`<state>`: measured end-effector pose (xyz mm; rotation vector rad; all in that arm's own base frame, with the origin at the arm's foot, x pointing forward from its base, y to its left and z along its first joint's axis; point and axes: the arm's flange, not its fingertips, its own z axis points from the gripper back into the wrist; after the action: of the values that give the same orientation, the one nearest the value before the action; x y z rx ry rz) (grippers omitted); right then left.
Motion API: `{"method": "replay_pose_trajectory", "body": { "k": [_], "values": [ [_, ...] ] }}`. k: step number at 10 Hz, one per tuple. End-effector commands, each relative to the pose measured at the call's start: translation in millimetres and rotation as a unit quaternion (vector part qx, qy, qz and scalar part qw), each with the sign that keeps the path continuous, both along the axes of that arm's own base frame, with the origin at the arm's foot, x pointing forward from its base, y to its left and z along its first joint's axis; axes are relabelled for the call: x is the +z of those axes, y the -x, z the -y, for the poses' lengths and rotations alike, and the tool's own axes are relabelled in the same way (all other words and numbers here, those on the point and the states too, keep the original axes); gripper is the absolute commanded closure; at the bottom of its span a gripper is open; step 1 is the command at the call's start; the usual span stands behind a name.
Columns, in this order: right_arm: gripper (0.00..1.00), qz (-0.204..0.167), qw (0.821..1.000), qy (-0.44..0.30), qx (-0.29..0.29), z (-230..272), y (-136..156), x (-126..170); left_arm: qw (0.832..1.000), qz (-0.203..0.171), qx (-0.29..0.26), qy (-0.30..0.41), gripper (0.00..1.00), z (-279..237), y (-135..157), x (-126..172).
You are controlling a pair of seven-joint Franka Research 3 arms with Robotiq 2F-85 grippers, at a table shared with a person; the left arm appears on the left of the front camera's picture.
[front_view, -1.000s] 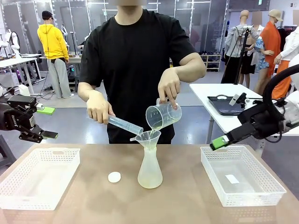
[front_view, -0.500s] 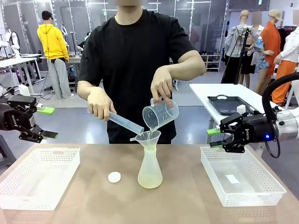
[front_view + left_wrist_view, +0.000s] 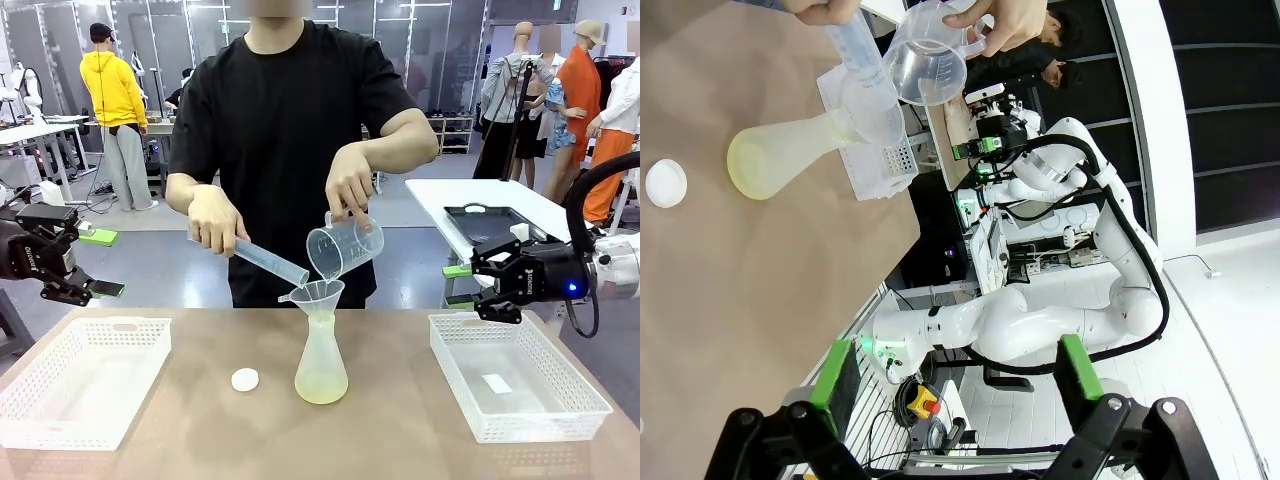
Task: Prepare the solutions needed for the experiment.
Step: Once the solution is in the Big flask , pick up the Plastic Funnel and place it back into the right Organizing basket.
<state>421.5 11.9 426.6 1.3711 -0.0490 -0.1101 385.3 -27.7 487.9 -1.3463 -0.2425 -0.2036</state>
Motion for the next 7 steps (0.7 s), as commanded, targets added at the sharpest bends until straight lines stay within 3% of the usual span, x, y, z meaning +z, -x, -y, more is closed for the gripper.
{"method": "replay_pose_trajectory", "body": {
  "k": [1, 2, 3, 4, 5, 6, 7],
  "values": [
    [0.49, 0.008, 1.000, -0.014, -0.018, -4.5, -0.6, 1.1, 1.000, 0.003, -0.002, 0.009, 0.00, 0.3, -0.2, 2.6],
    [0.49, 0.025, 0.999, -0.033, -0.029, -5.3, -1.3, 2.4, 1.000, 0.003, -0.002, 0.009, 0.00, 0.3, -0.2, 2.6],
    [0.49, 0.015, 0.999, -0.033, -0.032, -5.3, -0.8, 4.4, 1.000, 0.003, -0.002, 0.009, 0.00, 0.3, -0.2, 2.6],
    [0.30, 0.015, 0.998, -0.038, -0.037, -4.7, -0.5, 5.9, 1.000, 0.003, -0.002, 0.009, 0.00, 0.3, -0.2, 2.6],
    [0.29, 0.012, 0.998, -0.041, -0.039, -4.7, -0.2, 6.1, 1.000, 0.003, -0.002, 0.009, 0.00, 0.3, -0.2, 2.6],
    [0.10, 0.011, 0.998, -0.042, -0.040, -5.5, -0.2, 5.9, 1.000, 0.003, -0.002, 0.009, 0.00, 0.3, -0.2, 2.6],
    [0.09, 0.011, 0.998, -0.040, -0.039, -6.3, -0.6, 5.6, 1.000, 0.003, -0.002, 0.009, 0.00, 0.3, -0.2, 2.6]
  ]
}}
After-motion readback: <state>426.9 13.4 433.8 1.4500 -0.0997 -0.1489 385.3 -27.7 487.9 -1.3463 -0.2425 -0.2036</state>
